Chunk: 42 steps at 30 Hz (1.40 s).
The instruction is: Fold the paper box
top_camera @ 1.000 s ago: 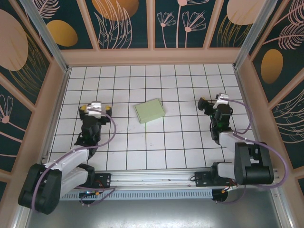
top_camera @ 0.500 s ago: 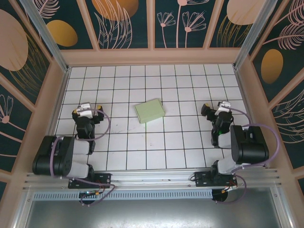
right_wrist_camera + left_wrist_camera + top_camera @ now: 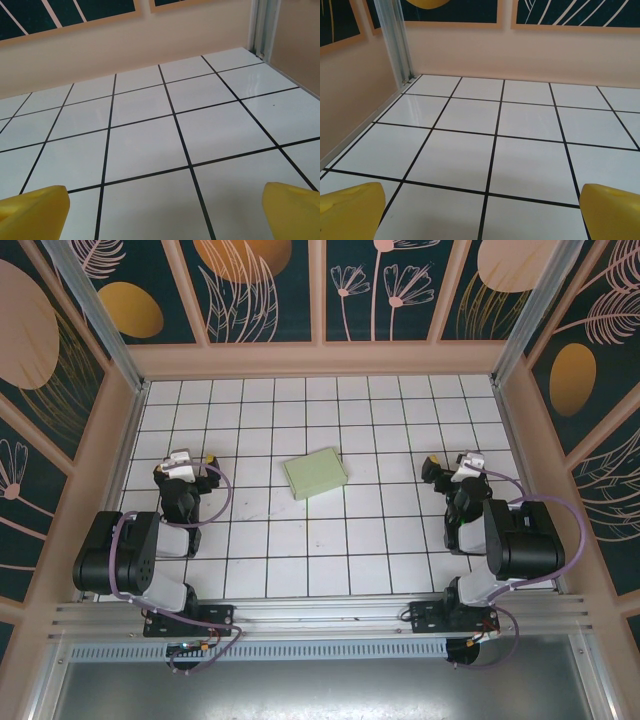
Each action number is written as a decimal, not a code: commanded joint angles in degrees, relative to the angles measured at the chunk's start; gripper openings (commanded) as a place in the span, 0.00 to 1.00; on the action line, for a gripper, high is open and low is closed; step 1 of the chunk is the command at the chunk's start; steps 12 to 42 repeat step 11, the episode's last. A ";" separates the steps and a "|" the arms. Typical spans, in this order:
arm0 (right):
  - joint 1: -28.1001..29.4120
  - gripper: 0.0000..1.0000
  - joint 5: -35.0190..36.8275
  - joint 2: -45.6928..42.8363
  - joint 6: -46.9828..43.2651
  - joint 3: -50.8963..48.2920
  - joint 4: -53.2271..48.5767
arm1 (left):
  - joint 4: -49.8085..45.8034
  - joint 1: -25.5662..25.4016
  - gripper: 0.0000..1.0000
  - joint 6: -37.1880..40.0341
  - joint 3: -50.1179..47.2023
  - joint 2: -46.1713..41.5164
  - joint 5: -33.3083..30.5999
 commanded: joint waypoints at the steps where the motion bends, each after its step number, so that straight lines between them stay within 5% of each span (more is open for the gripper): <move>1: 0.24 0.99 0.28 -0.02 -1.00 0.48 3.51 | 2.51 0.51 0.99 -1.14 0.67 -0.10 0.86; 42: 1.12 0.99 1.66 0.05 -1.71 0.84 2.85 | 2.51 0.51 0.99 -1.18 0.65 -0.14 0.86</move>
